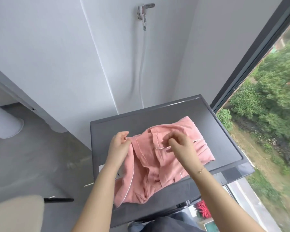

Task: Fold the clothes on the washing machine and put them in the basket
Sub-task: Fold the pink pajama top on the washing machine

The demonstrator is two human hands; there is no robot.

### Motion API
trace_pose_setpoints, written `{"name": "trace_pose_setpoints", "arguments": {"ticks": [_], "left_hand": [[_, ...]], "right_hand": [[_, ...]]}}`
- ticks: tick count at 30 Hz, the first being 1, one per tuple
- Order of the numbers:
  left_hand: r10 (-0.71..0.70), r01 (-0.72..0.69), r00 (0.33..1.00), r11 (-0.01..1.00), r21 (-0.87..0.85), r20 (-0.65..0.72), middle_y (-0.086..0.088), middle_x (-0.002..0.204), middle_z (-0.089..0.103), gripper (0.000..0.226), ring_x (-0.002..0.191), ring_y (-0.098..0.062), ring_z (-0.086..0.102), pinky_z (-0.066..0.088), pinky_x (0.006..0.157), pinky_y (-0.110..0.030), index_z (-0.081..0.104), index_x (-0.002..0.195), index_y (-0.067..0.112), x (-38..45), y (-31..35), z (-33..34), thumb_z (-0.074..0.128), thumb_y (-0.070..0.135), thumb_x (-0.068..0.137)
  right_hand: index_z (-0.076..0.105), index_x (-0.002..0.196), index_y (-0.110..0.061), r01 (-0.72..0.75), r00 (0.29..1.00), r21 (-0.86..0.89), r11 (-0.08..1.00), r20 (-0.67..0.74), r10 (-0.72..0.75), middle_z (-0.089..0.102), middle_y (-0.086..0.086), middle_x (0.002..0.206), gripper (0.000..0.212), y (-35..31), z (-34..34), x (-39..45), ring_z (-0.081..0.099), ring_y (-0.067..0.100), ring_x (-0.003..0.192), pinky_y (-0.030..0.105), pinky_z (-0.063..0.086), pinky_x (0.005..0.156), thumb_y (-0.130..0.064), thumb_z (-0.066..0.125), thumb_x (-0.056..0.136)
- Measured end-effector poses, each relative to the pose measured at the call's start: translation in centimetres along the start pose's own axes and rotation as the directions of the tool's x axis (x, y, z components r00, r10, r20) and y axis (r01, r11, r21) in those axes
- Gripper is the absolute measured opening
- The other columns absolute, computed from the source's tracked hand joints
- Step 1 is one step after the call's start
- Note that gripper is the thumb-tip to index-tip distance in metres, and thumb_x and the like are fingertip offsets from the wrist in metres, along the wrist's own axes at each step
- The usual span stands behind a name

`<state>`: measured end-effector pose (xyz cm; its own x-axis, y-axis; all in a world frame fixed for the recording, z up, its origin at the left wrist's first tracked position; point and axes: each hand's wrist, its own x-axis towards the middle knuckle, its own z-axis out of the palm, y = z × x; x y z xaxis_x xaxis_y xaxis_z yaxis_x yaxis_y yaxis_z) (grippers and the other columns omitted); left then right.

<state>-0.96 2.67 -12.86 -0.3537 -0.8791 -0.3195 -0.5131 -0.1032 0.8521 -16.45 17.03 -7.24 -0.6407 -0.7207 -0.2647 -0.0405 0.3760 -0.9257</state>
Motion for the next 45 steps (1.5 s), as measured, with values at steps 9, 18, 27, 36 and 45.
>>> {"name": "trace_pose_setpoints", "arguments": {"ticks": [9,18,27,36,45], "left_hand": [[0.137,-0.258,0.953,0.837,0.483,0.271,0.001,0.134,0.055,0.044,0.128,-0.025,0.046,0.036,0.101,-0.037,0.054,0.129,0.023,3.2,1.2,5.3,0.056,0.043,0.091],[0.399,-0.435,0.892,0.886,0.159,0.214,0.015,0.098,0.066,0.026,0.091,0.006,0.061,0.048,0.084,-0.024,0.056,0.063,0.016,3.3,0.7,3.8,0.076,0.009,0.077],[0.244,-0.350,0.885,0.910,0.223,0.396,-0.001,0.092,0.073,0.016,0.088,-0.012,0.068,0.051,0.087,-0.028,0.070,0.084,0.012,4.2,0.2,3.4,0.057,0.014,0.094],[0.269,-0.408,0.884,0.843,0.351,0.381,-0.001,0.104,0.050,0.030,0.096,-0.018,0.060,0.049,0.086,-0.029,0.061,0.109,0.027,5.6,-1.2,6.4,0.066,0.015,0.082],[0.587,-0.609,0.791,0.727,0.318,0.172,0.011,0.088,0.059,0.020,0.072,-0.010,0.057,0.043,0.067,-0.027,0.071,0.084,0.017,6.0,2.0,2.0,0.061,0.000,0.081]], "right_hand": [[0.015,0.155,-0.030,0.249,0.966,-0.770,0.587,0.238,-0.098,0.003,-0.014,0.162,0.063,9.8,1.6,-0.2,-0.021,0.015,0.145,0.042,-0.016,0.116,-0.030,0.042,0.098],[0.010,0.152,-0.040,0.256,0.967,-0.712,0.654,0.175,-0.187,-0.006,-0.015,0.160,0.072,11.2,1.7,-0.7,-0.019,0.012,0.147,0.045,-0.013,0.119,-0.056,0.020,0.082],[0.058,0.090,-0.024,0.043,0.912,-0.777,0.628,-0.226,-0.342,0.051,-0.004,0.095,0.040,9.1,4.8,-0.4,0.045,0.021,0.094,0.038,0.033,0.092,-0.059,0.052,0.071],[0.055,0.075,-0.019,0.260,0.880,-0.430,0.865,-0.263,-0.395,0.052,-0.013,0.074,0.015,8.1,3.4,-0.3,0.047,0.019,0.078,0.036,0.038,0.078,-0.030,0.064,0.080],[0.061,0.077,-0.018,0.413,0.821,-0.346,0.843,-0.259,-0.509,0.051,-0.013,0.069,0.015,8.2,1.6,-2.4,0.046,0.016,0.079,0.027,0.042,0.074,-0.007,0.069,0.073]]}}
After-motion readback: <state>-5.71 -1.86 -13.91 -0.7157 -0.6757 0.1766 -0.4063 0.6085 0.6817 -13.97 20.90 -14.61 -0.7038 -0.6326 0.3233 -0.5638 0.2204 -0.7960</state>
